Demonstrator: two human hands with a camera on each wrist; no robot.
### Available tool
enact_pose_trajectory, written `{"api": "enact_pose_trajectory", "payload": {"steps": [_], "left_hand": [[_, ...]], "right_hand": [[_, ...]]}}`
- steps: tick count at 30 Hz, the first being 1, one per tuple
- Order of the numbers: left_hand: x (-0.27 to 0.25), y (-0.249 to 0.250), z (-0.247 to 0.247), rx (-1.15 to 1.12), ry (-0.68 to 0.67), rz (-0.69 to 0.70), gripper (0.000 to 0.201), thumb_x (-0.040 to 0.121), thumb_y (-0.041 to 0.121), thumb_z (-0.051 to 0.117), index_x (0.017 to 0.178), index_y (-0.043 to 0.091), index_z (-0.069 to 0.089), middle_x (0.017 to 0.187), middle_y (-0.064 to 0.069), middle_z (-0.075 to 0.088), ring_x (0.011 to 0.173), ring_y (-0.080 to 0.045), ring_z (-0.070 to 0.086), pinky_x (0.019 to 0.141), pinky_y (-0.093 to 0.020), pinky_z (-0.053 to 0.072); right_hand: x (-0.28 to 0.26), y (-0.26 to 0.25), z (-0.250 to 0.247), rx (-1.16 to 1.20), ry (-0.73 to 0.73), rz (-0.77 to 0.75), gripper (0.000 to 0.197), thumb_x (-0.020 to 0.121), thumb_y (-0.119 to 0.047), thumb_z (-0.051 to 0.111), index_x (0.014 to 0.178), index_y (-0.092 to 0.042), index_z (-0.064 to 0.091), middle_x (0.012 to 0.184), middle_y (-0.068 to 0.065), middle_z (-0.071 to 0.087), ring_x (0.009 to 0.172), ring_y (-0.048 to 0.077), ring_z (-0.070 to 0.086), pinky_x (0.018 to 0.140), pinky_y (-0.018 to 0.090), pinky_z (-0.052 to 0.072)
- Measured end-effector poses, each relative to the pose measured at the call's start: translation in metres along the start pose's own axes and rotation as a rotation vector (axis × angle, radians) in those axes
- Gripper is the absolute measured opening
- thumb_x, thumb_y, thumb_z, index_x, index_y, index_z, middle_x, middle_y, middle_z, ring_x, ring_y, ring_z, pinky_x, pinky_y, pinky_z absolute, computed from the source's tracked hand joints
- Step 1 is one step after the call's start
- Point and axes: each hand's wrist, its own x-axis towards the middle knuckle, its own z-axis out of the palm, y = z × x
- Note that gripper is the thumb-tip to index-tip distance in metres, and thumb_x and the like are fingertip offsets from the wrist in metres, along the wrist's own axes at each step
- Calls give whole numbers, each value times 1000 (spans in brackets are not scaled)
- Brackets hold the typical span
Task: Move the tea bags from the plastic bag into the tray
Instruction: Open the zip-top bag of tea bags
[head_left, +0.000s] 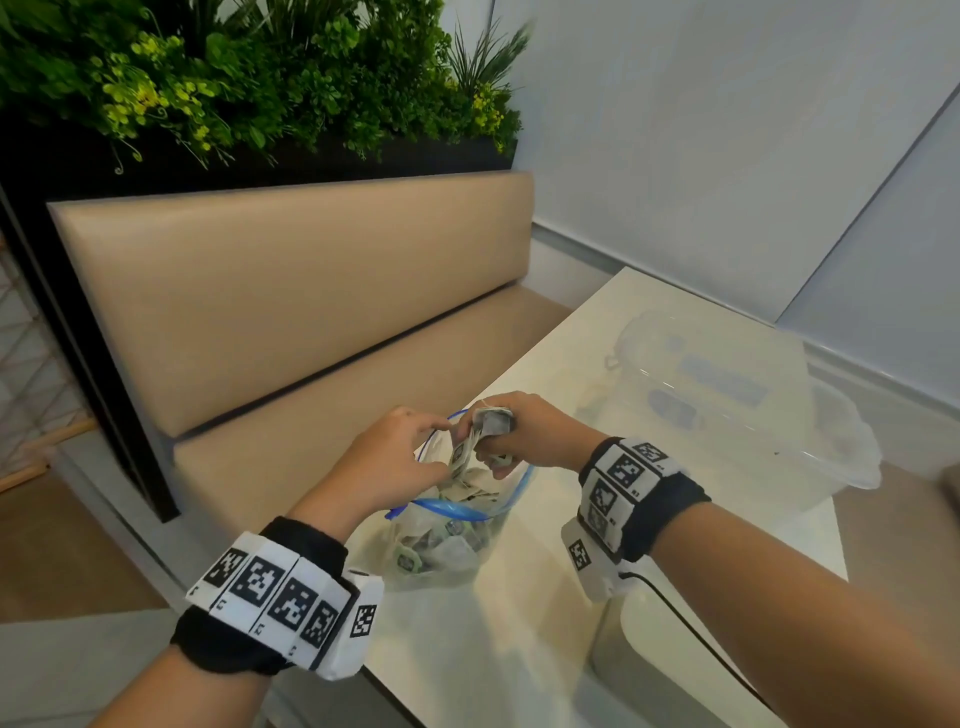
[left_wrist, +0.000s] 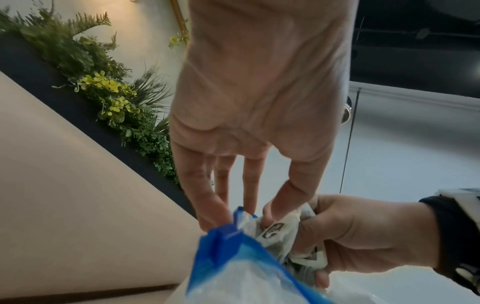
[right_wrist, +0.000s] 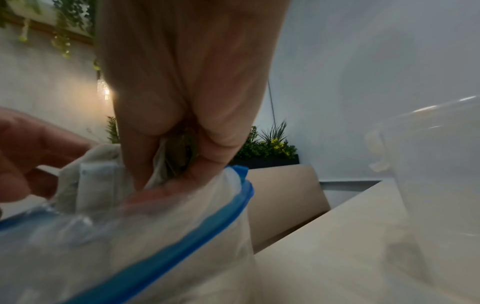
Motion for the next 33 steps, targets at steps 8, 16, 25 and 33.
{"api": "enact_pose_trajectory", "payload": {"steps": [8, 16, 25, 33], "left_hand": [[-29, 33, -2, -799, 265, -143, 28, 93, 34, 54, 121, 33, 52, 131, 13, 47, 123, -12, 45, 100, -28, 35], [-23, 90, 37, -1822, -32, -326, 46, 87, 53, 54, 93, 11, 71, 98, -14, 65, 82, -25, 63, 91, -38, 44], [-19, 104, 82, -1858, -56, -220, 30, 101, 19, 36, 119, 10, 59, 105, -15, 68, 91, -25, 67, 88, -43, 51], [-15, 113, 98, -1873, -102, -305, 31, 97, 7, 42, 123, 19, 55, 115, -16, 64, 97, -27, 63, 95, -45, 47]], "right_hand": [[-25, -20, -31, 227, 58, -48, 19, 85, 6, 57, 95, -10, 63, 108, 31, 61, 77, 20, 64, 66, 33, 59], [-66, -45, -30, 137, 186, -257, 25, 83, 5, 63, 104, -7, 65, 96, -3, 70, 81, 18, 67, 75, 36, 55], [-106, -9, -27, 351, 341, -87, 30, 89, -2, 58, 118, -11, 57, 106, 8, 64, 88, 20, 66, 72, 32, 59], [-122, -2, -30, 905, 448, -44, 24, 92, -11, 54, 114, -17, 58, 90, 7, 64, 88, 19, 64, 63, 22, 54]]}}
